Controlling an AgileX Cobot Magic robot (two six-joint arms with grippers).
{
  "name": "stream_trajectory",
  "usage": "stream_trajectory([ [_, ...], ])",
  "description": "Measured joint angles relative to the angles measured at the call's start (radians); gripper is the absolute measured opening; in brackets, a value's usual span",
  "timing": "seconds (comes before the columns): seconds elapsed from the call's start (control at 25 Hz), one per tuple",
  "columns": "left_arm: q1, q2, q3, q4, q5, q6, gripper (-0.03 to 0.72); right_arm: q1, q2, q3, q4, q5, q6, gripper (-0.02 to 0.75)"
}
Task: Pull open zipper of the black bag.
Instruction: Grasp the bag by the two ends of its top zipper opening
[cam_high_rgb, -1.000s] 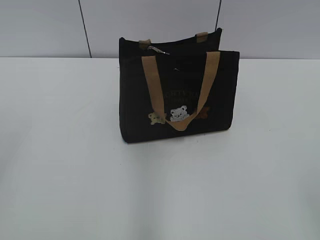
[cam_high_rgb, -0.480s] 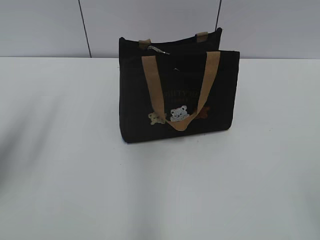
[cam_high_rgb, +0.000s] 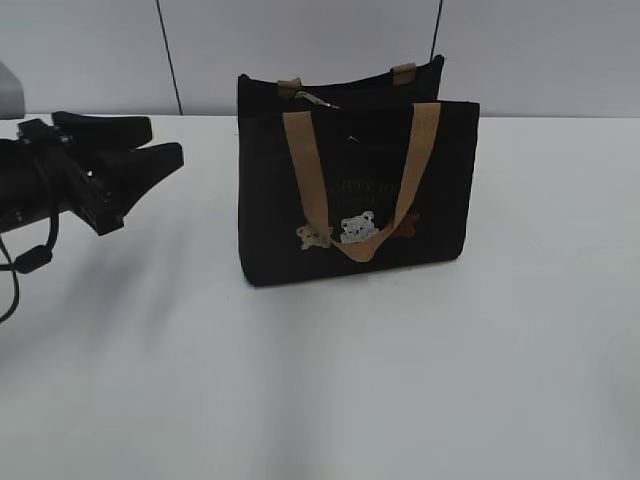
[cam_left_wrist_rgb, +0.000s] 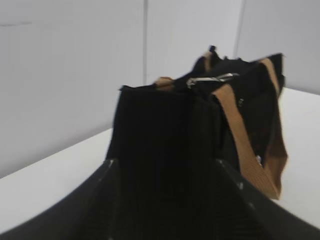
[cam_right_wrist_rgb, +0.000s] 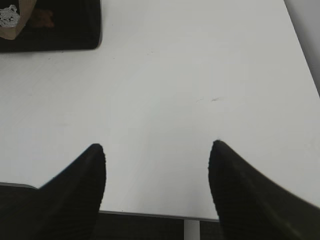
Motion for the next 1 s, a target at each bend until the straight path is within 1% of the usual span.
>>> stream_trajectory([
  [0.12,0.044,0.106,-0.167,0.257,-0.006,-0.105,0.436,0.0,0.0,0.0,0.0,0.0,0.0,0.489],
  [0.16,0.054,0.143,-0.231,0.32,-0.008,-0.143,0.436,0.0,0.0,0.0,0.0,0.0,0.0,0.489],
  [0.28,0.073,0.24,-0.415,0.447,-0.008,-0.278,0.436,0.0,0.0,0.0,0.0,0.0,0.0,0.489],
  [0.44,0.072,0.367,-0.662,0.589,-0.01,-0.437,0.436,0.0,0.0,0.0,0.0,0.0,0.0,0.489],
  [0.56,0.061,0.447,-0.796,0.656,-0.015,-0.53,0.436,0.0,0.0,0.0,0.0,0.0,0.0,0.489],
  [0.68,0.039,0.504,-0.896,0.691,-0.027,-0.579,0.436,0.0,0.0,0.0,0.0,0.0,0.0,0.489],
  [0.8,0.014,0.545,-0.957,0.699,-0.034,-0.607,0.436,0.0,0.0,0.0,0.0,0.0,0.0,0.489],
  [1.0,-0.015,0.587,-1.001,0.701,-0.038,-0.613,0.433,0.0,0.0,0.0,0.0,0.0,0.0,0.487],
])
